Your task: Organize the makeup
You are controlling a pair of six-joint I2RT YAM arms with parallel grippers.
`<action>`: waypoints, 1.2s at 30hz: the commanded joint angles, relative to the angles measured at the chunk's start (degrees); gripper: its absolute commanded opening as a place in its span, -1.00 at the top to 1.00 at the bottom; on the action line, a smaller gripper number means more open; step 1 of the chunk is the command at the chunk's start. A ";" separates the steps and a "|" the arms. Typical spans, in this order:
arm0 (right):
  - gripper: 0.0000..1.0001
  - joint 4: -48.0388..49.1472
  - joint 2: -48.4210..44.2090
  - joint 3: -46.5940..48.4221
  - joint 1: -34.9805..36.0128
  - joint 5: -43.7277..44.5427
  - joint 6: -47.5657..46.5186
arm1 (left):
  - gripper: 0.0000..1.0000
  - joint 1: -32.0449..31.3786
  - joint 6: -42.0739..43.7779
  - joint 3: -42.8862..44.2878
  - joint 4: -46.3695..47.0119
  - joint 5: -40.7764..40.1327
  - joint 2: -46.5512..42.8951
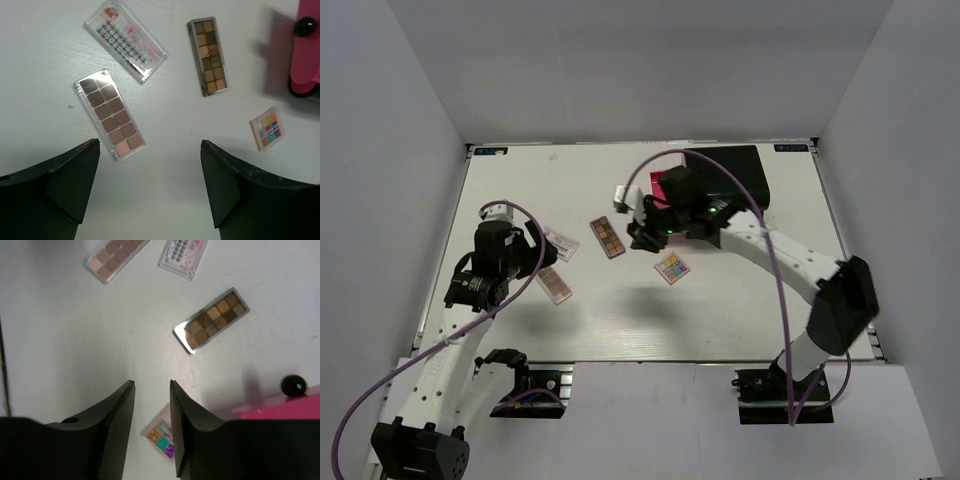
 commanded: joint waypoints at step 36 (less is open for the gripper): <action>-0.76 -2.08 48.53 43.06 6.68 35.91 39.15 | -0.88 -0.41 -0.06 -3.02 -0.08 -6.19 -11.61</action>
